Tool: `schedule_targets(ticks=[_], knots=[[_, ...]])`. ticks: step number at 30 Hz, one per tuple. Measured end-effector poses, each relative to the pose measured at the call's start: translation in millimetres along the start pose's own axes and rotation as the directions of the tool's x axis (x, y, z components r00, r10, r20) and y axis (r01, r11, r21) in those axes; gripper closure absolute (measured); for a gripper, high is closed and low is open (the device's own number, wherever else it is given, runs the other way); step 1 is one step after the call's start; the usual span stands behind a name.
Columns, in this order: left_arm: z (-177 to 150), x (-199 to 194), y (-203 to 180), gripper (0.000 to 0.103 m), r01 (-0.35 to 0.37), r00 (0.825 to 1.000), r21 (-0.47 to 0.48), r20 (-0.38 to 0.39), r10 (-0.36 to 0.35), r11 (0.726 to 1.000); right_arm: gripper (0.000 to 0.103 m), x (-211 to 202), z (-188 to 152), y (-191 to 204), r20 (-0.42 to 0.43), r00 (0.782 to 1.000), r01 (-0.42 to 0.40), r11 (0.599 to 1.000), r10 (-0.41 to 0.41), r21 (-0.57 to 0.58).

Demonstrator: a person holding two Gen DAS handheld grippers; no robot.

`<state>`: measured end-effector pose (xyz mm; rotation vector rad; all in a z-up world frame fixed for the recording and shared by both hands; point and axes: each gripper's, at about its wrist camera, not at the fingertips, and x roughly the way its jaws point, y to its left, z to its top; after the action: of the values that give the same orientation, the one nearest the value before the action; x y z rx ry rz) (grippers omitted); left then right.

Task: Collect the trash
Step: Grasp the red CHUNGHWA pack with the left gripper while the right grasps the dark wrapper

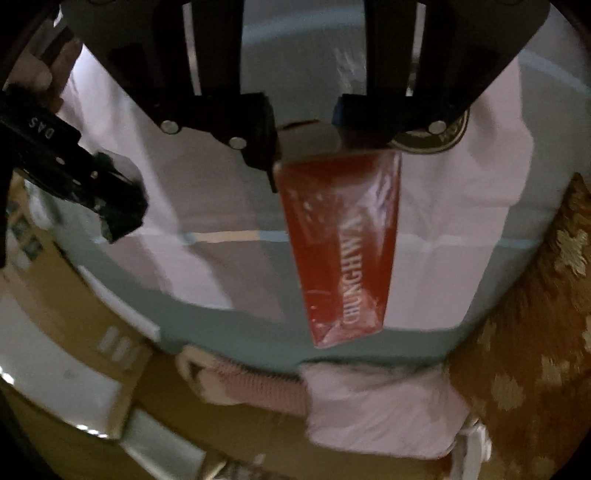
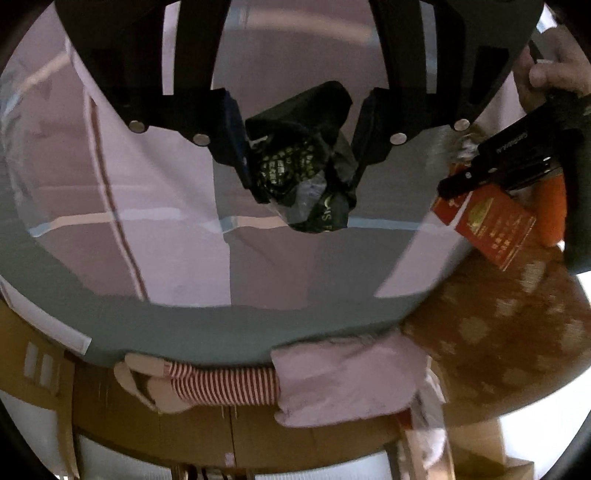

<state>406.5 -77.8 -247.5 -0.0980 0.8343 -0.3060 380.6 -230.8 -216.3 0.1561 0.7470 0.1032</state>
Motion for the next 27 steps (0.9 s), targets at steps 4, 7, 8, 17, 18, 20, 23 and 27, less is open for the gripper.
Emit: schedule_targets(ticks=[4, 7, 8, 17, 18, 20, 23, 27], knots=[[-13, -62, -18, 0.079, 0.075, 0.997, 0.016, 0.032, -0.075, 0.997, 0.052, -52, -15, 6, 0.035, 0.999, -0.016, 1.0, 0.016, 0.003], [-26, -103, -29, 0.079, 0.093, 0.995, 0.022, 0.044, -0.093, 0.995, 0.052, -98, -32, 9, 0.072, 0.997, -0.022, 1.0, 0.021, 0.01], [-32, -117, -36, 0.079, 0.088, 0.995, 0.039, 0.045, -0.089, 0.995, 0.052, -107, -36, 10, 0.081, 0.997, -0.022, 1.0, 0.021, 0.008], [-94, -194, -82, 0.079, 0.025, 0.998, 0.129, 0.055, -0.032, 0.991, 0.052, -168, -100, 14, 0.08, 0.996, 0.026, 1.0, -0.025, -0.004], [-99, -198, -86, 0.079, 0.015, 0.998, 0.135, 0.061, -0.023, 0.991, 0.052, -171, -103, 13, 0.083, 0.996, 0.039, 0.999, -0.039, -0.006], [-108, -203, -88, 0.079, -0.008, 0.997, 0.14, 0.076, -0.003, 0.99, 0.052, -171, -108, 11, 0.078, 0.995, 0.055, 0.998, -0.055, 0.001], [-119, -201, -86, 0.079, -0.038, 0.996, 0.142, 0.08, 0.027, 0.989, 0.052, -168, -109, 6, 0.064, 0.997, 0.051, 0.998, -0.053, 0.033], [-128, -197, -81, 0.079, -0.051, 0.997, 0.13, 0.058, 0.044, 0.99, 0.052, -162, -109, 10, 0.057, 0.996, 0.061, 0.998, -0.062, 0.019]])
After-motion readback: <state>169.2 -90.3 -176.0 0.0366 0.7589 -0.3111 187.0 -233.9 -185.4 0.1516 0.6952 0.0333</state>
